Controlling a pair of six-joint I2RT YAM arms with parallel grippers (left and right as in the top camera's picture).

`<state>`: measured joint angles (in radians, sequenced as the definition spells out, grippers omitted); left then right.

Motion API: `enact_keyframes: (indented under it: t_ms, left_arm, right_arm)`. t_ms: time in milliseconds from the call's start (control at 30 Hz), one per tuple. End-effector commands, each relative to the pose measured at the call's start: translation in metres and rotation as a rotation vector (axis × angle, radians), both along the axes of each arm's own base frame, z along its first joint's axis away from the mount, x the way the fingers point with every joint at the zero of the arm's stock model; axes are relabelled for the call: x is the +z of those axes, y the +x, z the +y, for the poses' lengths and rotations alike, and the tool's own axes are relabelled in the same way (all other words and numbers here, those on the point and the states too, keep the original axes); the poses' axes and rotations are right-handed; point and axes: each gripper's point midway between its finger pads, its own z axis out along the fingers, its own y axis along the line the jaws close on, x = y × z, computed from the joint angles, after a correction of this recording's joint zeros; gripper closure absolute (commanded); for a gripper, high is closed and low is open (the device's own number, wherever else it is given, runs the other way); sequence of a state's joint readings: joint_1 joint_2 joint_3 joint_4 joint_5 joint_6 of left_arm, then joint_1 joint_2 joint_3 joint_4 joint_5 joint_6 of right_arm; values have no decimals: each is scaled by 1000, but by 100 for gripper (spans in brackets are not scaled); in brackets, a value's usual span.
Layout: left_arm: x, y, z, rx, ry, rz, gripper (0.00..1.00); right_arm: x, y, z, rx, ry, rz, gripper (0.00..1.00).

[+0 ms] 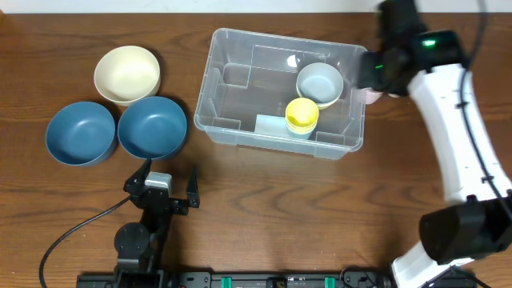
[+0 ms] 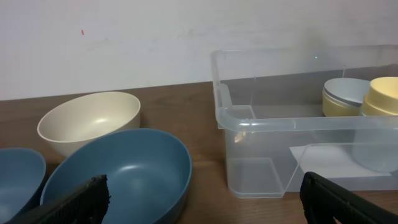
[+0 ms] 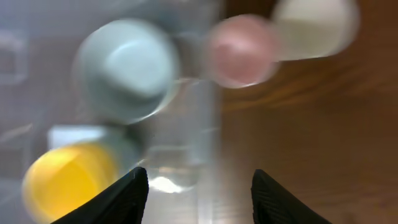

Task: Pack container
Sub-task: 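Move the right gripper to the cream cup and grasp it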

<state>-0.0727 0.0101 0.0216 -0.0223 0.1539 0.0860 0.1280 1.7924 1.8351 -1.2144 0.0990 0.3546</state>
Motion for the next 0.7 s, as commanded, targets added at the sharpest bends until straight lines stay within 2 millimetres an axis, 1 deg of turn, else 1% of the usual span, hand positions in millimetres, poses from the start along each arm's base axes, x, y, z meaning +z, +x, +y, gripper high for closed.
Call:
enact_keyframes:
  t_ms: [0, 100, 200, 333, 433, 500, 600, 667]
  left_arm:
    - [-15, -1, -2, -14, 11, 43, 2]
    - [-15, -1, -2, -14, 11, 43, 2]
    - [-15, -1, -2, -14, 11, 43, 2]
    - [-15, -1, -2, -14, 11, 43, 2]
    - [-15, -1, -2, -14, 11, 43, 2]
    - [-15, -1, -2, -14, 11, 43, 2]
    - [-15, -1, -2, -14, 11, 43, 2]
    - [-15, -1, -2, -14, 11, 43, 2]
  right_arm:
    - [10, 6, -54, -120, -28, -41, 47]
    - [8, 10, -91, -206, -18, -57, 48]
    - [0, 13, -120, -262, -25, -59, 48]
    - [-22, 24, -150, -324, -17, -44, 49]
    - [-46, 32, -163, -346, -1, -15, 49]
    - [-66, 37, -168, -356, 5, 18, 49]
    - [-95, 44, -171, -358, 10, 60, 50]
    - [-111, 50, -170, -352, 25, 72, 51]
